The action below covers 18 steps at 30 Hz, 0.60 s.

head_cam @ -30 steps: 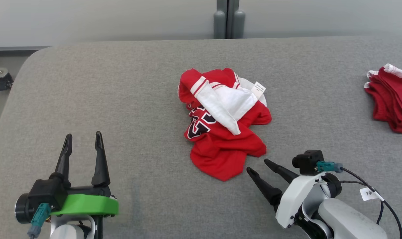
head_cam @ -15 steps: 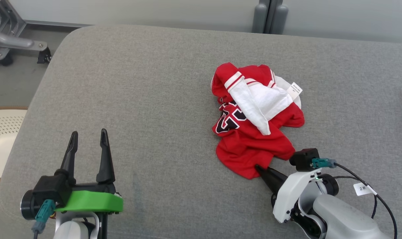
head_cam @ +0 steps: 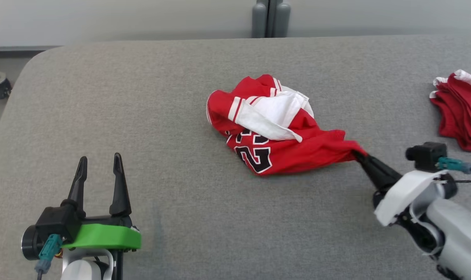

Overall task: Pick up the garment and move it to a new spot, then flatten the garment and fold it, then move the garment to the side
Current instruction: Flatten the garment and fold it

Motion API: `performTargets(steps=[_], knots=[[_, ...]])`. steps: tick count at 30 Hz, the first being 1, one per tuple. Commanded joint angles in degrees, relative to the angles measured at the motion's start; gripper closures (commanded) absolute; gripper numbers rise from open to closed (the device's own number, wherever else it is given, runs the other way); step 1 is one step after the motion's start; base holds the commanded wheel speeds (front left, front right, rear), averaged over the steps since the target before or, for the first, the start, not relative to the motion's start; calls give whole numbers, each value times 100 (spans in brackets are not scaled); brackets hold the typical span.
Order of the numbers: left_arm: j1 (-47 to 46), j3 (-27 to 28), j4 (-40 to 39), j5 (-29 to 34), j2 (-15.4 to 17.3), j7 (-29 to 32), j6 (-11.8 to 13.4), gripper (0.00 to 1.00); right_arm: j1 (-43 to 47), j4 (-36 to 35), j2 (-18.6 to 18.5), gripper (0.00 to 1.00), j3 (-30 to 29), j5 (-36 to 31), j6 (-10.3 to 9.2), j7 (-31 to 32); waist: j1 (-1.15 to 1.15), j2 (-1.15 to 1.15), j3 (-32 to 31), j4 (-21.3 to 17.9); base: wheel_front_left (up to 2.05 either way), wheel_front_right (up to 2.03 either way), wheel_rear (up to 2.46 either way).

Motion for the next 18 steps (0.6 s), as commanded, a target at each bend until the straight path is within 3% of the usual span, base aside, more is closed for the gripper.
performTargets(steps=[1,8,13,14,15,16,18], knots=[[-84,4,23,4,12,-8,-19,0,80,-40,-260,100,-129,-5,-8,-42,0,0,-35,-428,0,0,0],[-158,-58,149,57,13,-7,-62,0,394,-15,-1030,100,-795,59,-8,108,0,0,22,-826,0,0,0],[-207,-61,216,92,14,-7,-83,0,686,453,-962,100,-1142,-74,-8,369,0,0,55,-928,0,0,0],[-213,-71,237,100,15,-7,-95,0,695,546,-889,73,-1207,-165,-8,382,0,0,59,-939,0,0,0],[-219,-80,256,108,15,-7,-106,0,707,589,-794,5,-1267,-178,-8,376,0,0,62,-946,0,0,0],[-230,-87,276,116,15,-7,-113,0,743,615,-681,0,-1327,-214,-7,370,0,0,63,-952,0,0,0],[-247,-91,305,127,15,-7,-127,0,782,658,-595,0,-1481,-303,-8,312,0,0,56,-954,0,0,0]])
